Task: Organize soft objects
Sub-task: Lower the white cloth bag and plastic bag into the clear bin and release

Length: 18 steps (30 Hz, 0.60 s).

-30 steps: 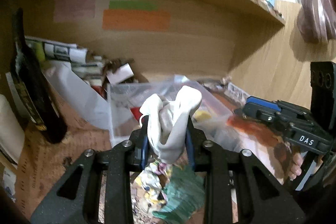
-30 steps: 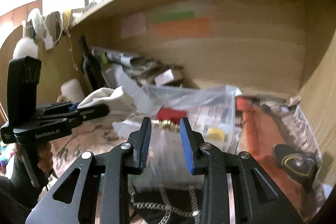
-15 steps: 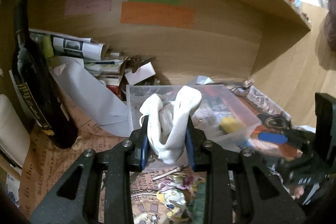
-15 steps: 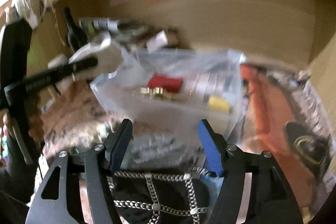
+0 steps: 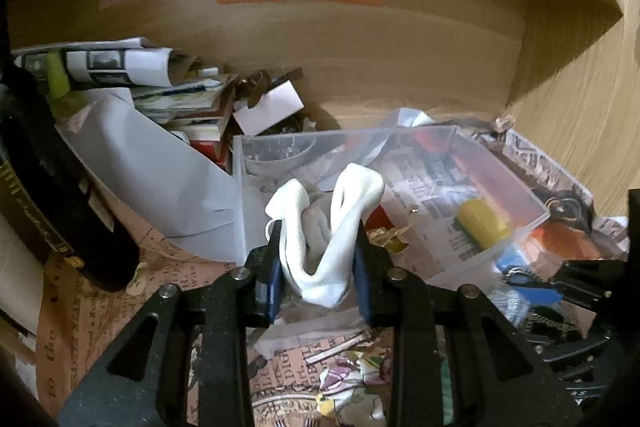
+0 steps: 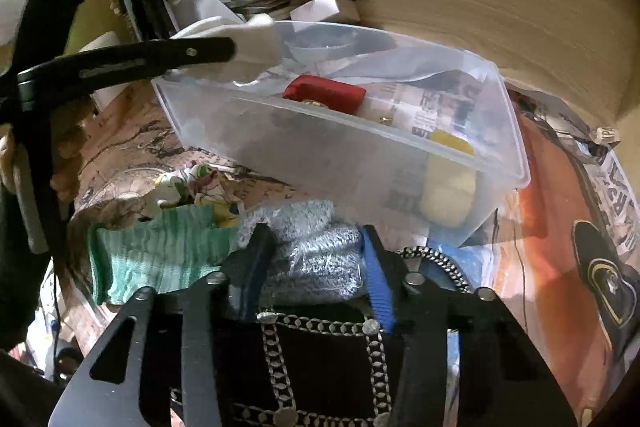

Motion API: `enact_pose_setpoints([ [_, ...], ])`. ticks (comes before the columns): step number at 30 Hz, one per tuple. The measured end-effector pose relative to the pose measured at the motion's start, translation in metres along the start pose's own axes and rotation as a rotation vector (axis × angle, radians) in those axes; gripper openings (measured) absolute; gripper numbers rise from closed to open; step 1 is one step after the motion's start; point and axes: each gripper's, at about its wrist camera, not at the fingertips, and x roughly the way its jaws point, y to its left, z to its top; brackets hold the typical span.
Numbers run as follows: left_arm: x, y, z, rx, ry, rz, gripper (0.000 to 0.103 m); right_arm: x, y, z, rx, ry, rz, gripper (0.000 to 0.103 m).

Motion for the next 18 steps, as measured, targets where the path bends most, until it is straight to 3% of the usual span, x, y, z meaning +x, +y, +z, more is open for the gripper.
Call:
enact_pose_setpoints([
  [4, 0.014, -0.007, 0.0, 0.028, 0.034, 0.003, 0.029, -0.004, -0.002, 0.002, 0.013, -0.017, 0.001, 0.026],
  [9, 0.018, -0.01, -0.001, 0.038, 0.043, 0.006, 0.032, -0.02, 0.001, 0.004, 0.008, -0.059, 0.004, 0.021],
  [13, 0.017, -0.011, -0.001, 0.05, 0.054, 0.0, 0.04, -0.042, 0.006, 0.01, 0.001, -0.125, 0.008, 0.021],
  [18, 0.007, -0.01, 0.0, 0.041, 0.031, -0.007, 0.059, -0.069, 0.006, 0.025, 0.0, -0.222, 0.005, 0.021],
])
